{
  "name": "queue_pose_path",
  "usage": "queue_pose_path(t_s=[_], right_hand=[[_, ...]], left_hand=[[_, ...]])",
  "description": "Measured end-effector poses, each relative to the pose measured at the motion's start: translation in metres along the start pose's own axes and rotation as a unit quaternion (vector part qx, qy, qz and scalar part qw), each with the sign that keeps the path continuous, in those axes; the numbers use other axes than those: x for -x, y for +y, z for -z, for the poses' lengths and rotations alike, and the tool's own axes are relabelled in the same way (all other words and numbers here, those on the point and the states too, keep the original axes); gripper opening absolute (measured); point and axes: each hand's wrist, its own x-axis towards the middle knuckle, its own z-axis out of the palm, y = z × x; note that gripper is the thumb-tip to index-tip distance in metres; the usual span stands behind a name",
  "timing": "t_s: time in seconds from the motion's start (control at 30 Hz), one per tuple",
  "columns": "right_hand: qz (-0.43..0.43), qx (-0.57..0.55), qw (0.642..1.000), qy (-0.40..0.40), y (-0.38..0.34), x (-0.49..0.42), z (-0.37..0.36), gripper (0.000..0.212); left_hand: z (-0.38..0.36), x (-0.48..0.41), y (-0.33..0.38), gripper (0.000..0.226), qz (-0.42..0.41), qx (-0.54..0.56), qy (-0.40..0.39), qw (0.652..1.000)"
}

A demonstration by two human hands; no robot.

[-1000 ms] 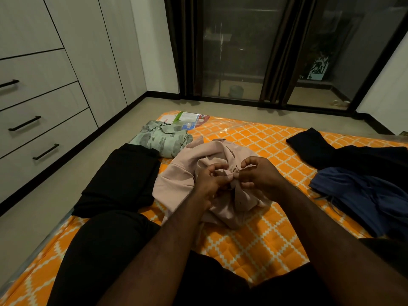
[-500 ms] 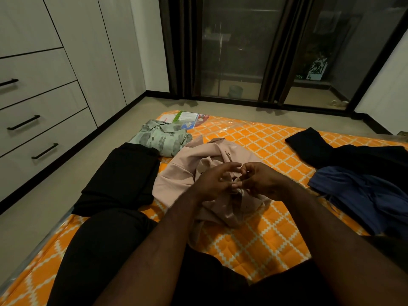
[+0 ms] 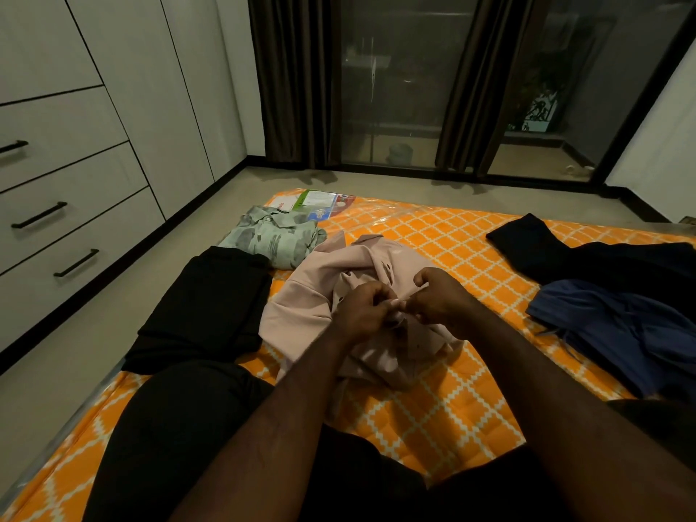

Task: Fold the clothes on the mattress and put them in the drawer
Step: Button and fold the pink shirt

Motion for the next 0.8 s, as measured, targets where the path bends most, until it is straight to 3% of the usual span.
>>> queue_pose_path(t_s=[0.23,0.5,0.8], right_hand=[[0.114,0.054,0.991,0.043,-0.001,0.003,-0.004,0.029],[0.215,0.108,0.956,0.17,0.006,0.002,-0.019,0.032],[0.267,0.221,0.923,0.166,0.004,0.006,-0.029,0.026]], left_hand=[[-0.003,0.001,0.002,0.017,0.018,-0.032,0.057,0.998],[-0.006,-0.002,0.002,0.024,0.046,-0.013,0.086,0.995],[-0.01,0.001,0.006,0.012,-0.027,-0.028,0.087,0.995]])
